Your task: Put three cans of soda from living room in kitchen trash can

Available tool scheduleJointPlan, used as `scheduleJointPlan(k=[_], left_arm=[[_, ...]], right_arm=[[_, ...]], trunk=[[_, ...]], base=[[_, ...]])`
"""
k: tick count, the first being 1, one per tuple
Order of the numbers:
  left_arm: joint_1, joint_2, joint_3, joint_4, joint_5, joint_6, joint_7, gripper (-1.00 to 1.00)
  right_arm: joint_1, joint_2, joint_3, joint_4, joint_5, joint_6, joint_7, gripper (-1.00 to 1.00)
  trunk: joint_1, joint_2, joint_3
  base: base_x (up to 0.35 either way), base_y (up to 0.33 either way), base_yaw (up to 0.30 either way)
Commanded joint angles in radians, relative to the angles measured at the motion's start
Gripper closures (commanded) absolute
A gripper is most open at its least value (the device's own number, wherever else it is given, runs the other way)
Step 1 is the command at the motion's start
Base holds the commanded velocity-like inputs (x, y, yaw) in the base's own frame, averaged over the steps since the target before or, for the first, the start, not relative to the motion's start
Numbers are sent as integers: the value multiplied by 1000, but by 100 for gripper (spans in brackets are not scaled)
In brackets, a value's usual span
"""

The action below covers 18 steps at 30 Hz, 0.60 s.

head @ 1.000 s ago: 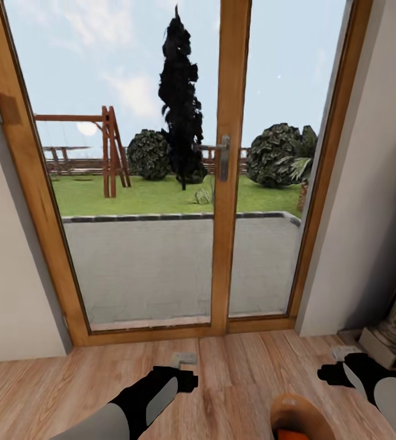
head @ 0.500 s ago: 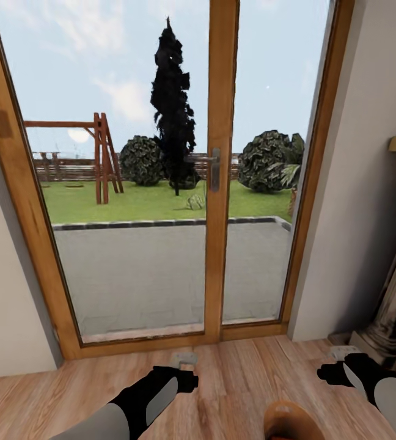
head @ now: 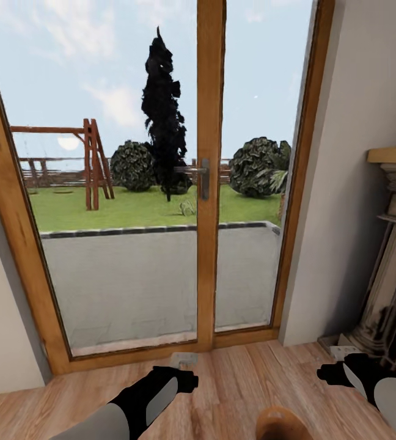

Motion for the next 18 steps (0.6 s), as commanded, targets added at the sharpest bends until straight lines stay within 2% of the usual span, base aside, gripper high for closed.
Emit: scheduleJointPlan(k=[1, 6, 12, 18], left_arm=[[0, 0, 0, 0, 0, 0, 0, -100], [0, 0, 1, 0, 0, 0, 0, -100], [0, 0, 1, -2, 0, -2, 0, -100], [0, 0, 1, -2, 0, -1, 0, -100]], right_arm=[[0, 0, 0, 0, 0, 0, 0, -100], [0, 1, 0, 0, 0, -1, 0, -100], [0, 1, 0, 0, 1, -1, 0, -100], [0, 0, 0, 0, 1, -1, 0, -100]], trunk=[[-4, 7, 5], [-23, 42, 28], [-23, 42, 35], [-46, 84, 55]], base=[[0, 0, -114], [0, 0, -113], [0, 0, -67], [0, 0, -13]])
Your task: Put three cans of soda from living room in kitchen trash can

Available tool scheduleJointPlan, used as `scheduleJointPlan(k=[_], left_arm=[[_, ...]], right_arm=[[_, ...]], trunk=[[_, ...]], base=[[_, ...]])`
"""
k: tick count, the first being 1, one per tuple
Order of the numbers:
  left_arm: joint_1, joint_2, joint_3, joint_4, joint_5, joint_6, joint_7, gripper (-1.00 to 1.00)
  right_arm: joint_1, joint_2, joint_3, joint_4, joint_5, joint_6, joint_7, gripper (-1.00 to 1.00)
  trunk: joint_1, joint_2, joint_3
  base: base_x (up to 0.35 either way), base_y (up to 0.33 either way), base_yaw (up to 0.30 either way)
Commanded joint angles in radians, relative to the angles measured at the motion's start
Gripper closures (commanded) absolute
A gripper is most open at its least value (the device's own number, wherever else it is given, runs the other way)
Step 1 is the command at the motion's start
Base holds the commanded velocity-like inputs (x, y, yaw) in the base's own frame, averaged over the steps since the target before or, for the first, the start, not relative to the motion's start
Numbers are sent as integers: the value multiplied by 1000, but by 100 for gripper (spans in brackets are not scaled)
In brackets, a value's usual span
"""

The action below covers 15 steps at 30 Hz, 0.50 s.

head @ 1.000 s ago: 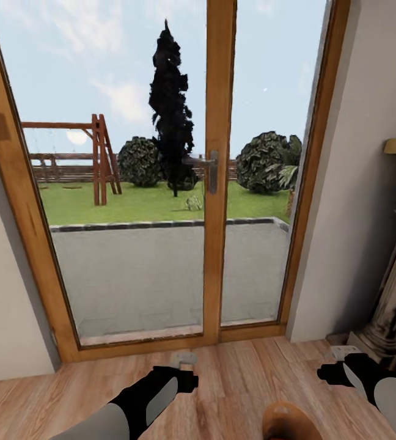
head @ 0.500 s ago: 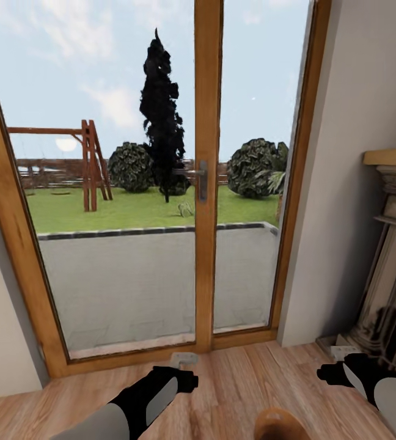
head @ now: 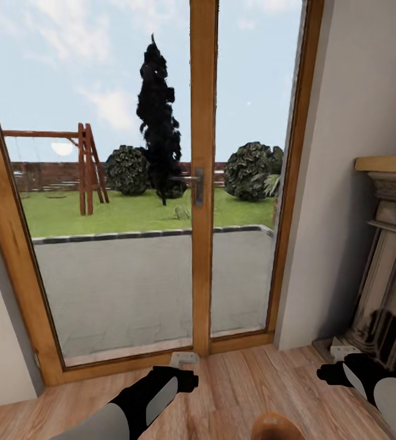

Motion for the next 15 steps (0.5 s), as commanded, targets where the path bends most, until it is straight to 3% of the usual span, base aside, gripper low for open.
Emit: scheduleJointPlan(k=[1, 15], left_arm=[[0, 0, 0, 0, 0, 0, 0, -100], [0, 0, 0, 1, 1, 0, 0, -100]], right_arm=[[0, 0, 0, 0, 0, 0, 0, -100], [0, 1, 1, 0, 1, 0, 0, -100]], trunk=[[-4, 7, 3], [-58, 105, 47]], base=[[0, 0, -5], [0, 0, -1]])
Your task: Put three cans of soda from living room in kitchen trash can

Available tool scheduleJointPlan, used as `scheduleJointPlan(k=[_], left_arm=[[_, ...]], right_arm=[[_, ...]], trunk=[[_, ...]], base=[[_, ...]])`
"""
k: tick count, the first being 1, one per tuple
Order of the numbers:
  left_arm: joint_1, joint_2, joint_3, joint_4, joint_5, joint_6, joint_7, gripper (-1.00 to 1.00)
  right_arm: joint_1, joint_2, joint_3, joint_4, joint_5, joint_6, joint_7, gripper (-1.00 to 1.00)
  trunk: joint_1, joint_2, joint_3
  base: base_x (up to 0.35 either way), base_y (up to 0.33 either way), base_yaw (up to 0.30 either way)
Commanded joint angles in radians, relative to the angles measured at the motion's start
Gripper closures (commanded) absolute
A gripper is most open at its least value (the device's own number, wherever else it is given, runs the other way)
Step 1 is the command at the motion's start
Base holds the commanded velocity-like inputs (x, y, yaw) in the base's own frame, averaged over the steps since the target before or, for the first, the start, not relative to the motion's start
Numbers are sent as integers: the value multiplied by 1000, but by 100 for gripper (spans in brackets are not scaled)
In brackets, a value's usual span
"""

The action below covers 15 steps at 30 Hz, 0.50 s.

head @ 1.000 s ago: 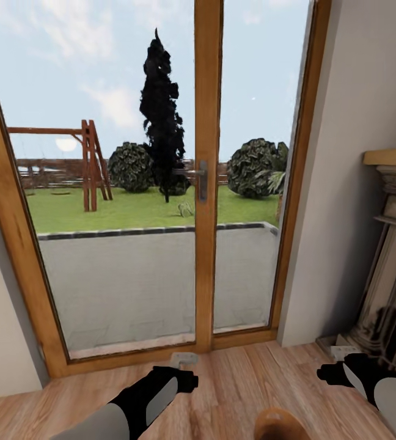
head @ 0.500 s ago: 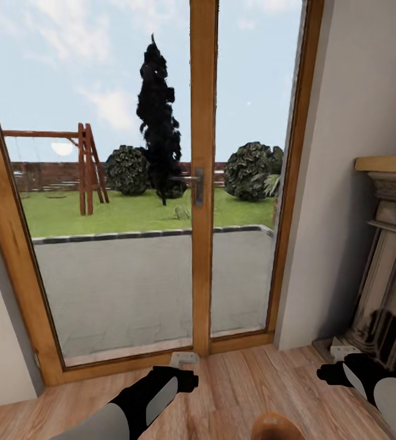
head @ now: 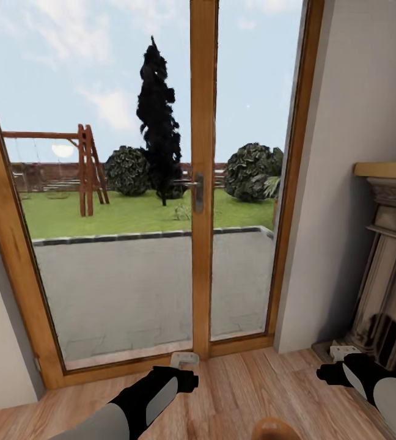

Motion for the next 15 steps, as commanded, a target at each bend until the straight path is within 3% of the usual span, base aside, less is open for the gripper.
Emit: scheduleJointPlan(k=[1, 15], left_arm=[[0, 0, 0, 0, 0, 0, 0, -100], [0, 0, 0, 1, -1, 0, 0, -100]], right_arm=[[0, 0, 0, 0, 0, 0, 0, -100], [0, 0, 1, 1, 0, 0, 0, -100]], trunk=[[-4, 7, 3], [-58, 105, 47]], base=[[0, 0, 0], [0, 0, 0]])
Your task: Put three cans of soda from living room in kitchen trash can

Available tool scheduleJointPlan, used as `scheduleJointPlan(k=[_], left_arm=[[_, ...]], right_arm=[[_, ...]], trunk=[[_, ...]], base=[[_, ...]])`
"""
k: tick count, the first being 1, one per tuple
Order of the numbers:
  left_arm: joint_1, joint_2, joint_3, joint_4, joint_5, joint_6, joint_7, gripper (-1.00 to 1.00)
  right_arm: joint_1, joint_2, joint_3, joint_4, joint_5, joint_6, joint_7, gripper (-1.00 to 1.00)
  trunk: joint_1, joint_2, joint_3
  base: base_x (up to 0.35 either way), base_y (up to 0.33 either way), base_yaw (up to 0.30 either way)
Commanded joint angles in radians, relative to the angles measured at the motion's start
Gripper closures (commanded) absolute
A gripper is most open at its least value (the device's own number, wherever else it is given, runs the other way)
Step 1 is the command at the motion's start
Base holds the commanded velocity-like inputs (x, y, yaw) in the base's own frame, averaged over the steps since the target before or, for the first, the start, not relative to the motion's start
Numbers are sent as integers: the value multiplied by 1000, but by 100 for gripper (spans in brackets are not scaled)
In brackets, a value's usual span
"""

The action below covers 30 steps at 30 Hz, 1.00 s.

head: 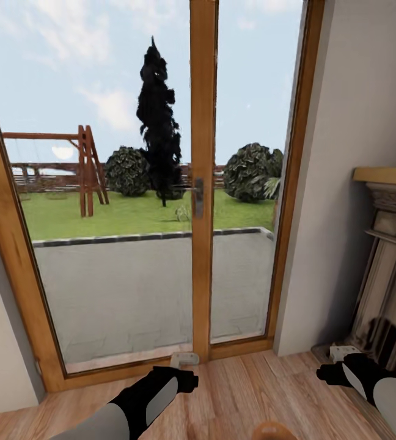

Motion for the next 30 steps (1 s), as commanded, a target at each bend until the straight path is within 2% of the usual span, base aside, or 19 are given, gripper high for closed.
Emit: scheduleJointPlan(k=[1, 30], left_arm=[[0, 0, 0, 0, 0, 0, 0, -100], [0, 0, 0, 0, 0, 0, 0, -100]], right_arm=[[0, 0, 0, 0, 0, 0, 0, -100], [3, -1, 0, -6, 2, 0, 0, -100]], trunk=[[-4, 7, 3], [-115, 210, 94]], base=[[0, 0, 0], [0, 0, 0]])
